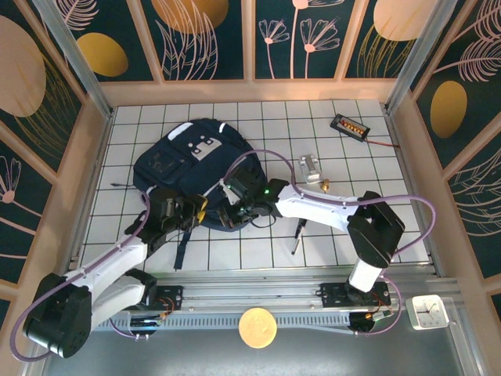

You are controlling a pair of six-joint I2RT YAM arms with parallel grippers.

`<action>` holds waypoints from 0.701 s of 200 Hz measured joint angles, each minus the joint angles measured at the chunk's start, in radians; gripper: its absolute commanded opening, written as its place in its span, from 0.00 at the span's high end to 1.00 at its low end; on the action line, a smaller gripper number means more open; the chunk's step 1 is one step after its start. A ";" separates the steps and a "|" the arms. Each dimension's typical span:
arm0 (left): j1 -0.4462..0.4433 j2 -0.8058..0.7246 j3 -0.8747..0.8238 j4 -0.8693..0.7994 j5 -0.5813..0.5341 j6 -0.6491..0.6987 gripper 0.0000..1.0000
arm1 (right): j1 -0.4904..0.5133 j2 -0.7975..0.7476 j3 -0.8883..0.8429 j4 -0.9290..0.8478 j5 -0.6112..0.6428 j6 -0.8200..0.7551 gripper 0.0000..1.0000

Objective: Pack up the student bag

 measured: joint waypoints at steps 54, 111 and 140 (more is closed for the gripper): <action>0.002 -0.114 0.012 -0.141 0.003 0.160 1.00 | -0.119 -0.016 0.000 -0.021 -0.011 -0.126 1.00; 0.026 -0.135 0.144 -0.443 0.002 0.402 1.00 | -0.378 -0.013 0.044 -0.080 0.055 -0.266 0.95; 0.031 -0.140 0.145 -0.446 0.019 0.399 1.00 | -0.314 -0.015 0.063 -0.070 -0.061 -0.276 0.33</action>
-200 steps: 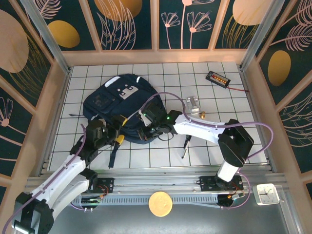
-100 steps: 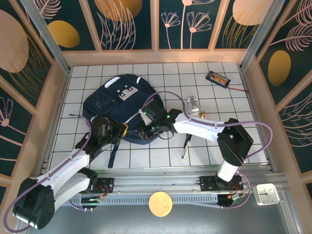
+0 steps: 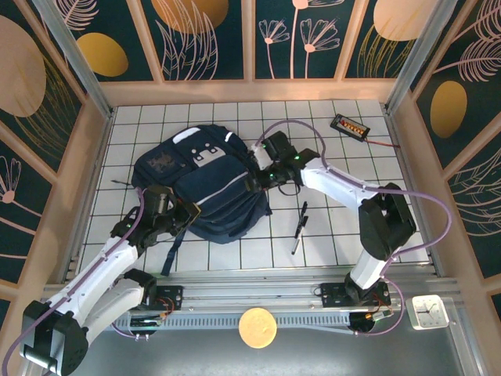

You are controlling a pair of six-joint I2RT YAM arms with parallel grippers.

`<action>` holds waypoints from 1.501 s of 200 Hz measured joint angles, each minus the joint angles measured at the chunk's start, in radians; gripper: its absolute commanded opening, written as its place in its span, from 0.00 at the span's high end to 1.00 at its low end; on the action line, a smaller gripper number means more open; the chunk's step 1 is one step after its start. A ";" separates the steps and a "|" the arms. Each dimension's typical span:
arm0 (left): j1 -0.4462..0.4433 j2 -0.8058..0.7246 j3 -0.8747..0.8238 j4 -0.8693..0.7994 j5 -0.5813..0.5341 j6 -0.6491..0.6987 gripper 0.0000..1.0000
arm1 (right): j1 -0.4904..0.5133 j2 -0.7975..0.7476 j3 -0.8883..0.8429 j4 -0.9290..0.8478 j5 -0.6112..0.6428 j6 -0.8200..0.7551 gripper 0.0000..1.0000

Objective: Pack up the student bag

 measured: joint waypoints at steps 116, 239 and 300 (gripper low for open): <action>0.002 0.046 -0.002 0.078 0.076 -0.016 0.01 | 0.158 0.055 -0.099 0.172 -0.203 0.212 0.27; 0.002 0.073 0.024 -0.010 -0.004 0.092 0.01 | 0.096 -0.051 -0.284 0.298 -0.126 0.680 0.19; 0.002 0.072 0.024 -0.010 -0.004 0.103 0.01 | 0.093 0.020 -0.267 0.383 -0.096 0.726 0.30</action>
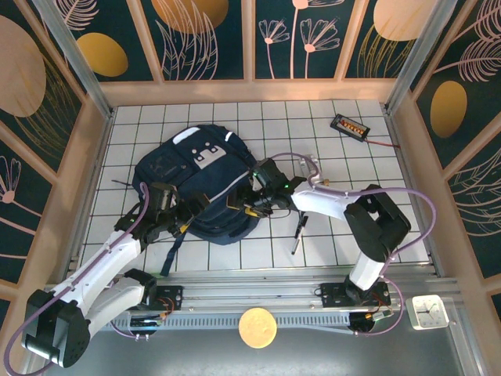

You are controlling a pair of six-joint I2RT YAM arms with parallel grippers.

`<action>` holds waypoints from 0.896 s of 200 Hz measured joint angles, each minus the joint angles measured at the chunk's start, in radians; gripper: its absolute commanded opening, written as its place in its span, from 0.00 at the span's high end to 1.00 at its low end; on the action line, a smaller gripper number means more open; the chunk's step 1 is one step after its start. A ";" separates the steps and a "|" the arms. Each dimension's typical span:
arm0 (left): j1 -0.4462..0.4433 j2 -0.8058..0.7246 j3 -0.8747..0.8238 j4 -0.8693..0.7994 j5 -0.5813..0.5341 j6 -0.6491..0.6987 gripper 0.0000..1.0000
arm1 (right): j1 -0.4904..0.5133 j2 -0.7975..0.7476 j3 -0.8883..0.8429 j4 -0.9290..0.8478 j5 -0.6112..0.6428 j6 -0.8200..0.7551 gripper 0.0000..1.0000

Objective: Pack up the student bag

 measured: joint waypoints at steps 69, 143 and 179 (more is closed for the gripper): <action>0.000 -0.007 -0.011 0.004 0.001 0.000 0.01 | -0.008 0.005 0.018 0.117 0.050 0.043 0.71; 0.047 -0.010 -0.012 0.008 0.024 0.016 0.01 | -0.026 0.014 0.080 0.108 0.068 0.050 1.00; 0.062 -0.011 -0.010 0.037 0.045 0.018 0.01 | -0.033 0.014 0.149 0.055 0.059 0.048 1.00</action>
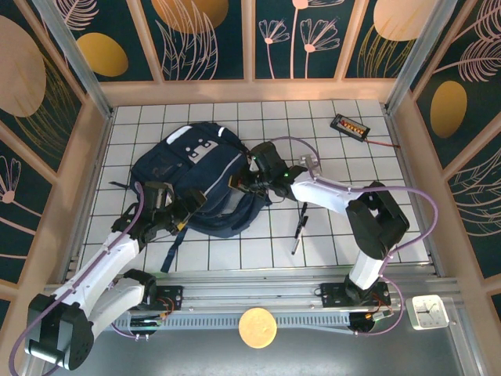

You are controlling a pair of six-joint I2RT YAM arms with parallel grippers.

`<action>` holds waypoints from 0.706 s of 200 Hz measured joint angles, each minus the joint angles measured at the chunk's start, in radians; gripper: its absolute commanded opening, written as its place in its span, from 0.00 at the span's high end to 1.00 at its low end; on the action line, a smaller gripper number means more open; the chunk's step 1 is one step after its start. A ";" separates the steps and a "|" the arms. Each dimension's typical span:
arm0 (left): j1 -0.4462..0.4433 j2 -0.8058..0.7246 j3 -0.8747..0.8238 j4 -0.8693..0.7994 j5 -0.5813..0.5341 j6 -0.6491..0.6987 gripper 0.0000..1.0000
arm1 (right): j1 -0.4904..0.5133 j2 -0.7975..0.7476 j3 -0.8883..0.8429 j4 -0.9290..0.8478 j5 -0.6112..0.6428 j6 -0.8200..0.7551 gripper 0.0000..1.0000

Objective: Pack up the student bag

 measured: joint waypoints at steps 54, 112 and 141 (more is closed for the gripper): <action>0.000 0.048 0.001 0.119 0.005 -0.042 0.07 | -0.001 -0.010 0.095 -0.040 -0.032 -0.003 1.00; 0.000 0.050 -0.040 0.224 -0.032 -0.134 0.51 | -0.001 -0.025 0.101 -0.068 -0.038 0.001 1.00; 0.000 0.031 -0.051 0.245 -0.044 -0.153 1.00 | -0.001 -0.034 0.101 -0.076 -0.039 0.002 1.00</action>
